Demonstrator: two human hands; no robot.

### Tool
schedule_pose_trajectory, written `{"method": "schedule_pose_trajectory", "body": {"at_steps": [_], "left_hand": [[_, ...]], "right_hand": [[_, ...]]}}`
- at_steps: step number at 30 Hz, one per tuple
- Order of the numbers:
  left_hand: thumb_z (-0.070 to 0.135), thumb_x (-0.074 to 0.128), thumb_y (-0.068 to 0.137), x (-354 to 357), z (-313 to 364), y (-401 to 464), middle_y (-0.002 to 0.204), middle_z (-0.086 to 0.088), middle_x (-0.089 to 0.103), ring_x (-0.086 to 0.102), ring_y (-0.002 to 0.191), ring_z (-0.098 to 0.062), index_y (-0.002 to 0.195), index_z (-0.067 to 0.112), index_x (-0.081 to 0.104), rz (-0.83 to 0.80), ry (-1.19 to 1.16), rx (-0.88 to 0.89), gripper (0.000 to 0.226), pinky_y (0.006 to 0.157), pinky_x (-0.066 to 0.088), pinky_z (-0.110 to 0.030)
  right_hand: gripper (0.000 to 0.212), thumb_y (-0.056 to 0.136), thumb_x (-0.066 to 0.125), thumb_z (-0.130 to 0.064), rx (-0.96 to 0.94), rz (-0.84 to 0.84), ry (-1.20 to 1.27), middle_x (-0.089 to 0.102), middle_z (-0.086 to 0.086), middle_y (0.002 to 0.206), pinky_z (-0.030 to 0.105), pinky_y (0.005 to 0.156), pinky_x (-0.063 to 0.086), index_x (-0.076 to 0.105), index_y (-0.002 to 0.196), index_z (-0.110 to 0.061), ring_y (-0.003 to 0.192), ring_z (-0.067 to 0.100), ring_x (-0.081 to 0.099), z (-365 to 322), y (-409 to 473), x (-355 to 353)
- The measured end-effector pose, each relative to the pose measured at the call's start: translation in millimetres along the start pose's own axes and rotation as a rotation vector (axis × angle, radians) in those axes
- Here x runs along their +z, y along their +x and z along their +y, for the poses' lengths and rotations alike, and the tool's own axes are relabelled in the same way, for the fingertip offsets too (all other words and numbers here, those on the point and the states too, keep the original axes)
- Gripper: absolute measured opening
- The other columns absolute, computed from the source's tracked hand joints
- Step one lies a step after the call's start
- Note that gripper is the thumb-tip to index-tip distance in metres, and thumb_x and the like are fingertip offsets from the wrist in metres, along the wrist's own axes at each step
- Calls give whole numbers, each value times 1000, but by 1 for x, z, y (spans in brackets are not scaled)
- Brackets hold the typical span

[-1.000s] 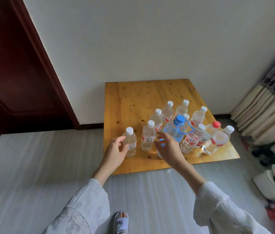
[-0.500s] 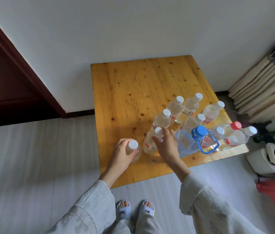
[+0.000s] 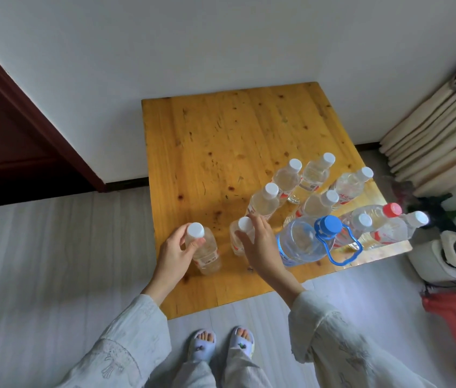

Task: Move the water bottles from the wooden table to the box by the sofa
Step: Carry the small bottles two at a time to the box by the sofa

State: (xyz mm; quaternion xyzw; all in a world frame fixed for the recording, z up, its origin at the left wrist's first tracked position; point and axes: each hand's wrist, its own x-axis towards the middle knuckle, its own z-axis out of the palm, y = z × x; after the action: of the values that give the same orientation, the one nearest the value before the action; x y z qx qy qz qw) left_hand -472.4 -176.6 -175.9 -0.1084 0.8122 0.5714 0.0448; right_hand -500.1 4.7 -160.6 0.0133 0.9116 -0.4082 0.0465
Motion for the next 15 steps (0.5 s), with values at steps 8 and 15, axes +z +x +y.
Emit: {"method": "schedule_pose_trajectory", "body": {"at_steps": [8, 15], "left_hand": [[38, 60, 82, -15, 18, -7, 104, 21, 59, 53, 99, 3, 108, 34, 54, -157, 37, 142, 26, 77, 41, -13], [42, 58, 76, 32, 68, -39, 97, -2, 66, 59, 91, -13, 99, 26, 60, -471, 40, 318, 28, 72, 47, -22]], "right_hand": [[34, 86, 57, -33, 104, 119, 25, 61, 5, 109, 29, 73, 42, 50, 115, -16, 89, 15, 52, 18, -65, -19], [23, 86, 55, -31, 201, 303, 185, 56, 2, 99, 46, 89, 49, 52, 102, -15, 94, 23, 56, 32, -164, -63]]}}
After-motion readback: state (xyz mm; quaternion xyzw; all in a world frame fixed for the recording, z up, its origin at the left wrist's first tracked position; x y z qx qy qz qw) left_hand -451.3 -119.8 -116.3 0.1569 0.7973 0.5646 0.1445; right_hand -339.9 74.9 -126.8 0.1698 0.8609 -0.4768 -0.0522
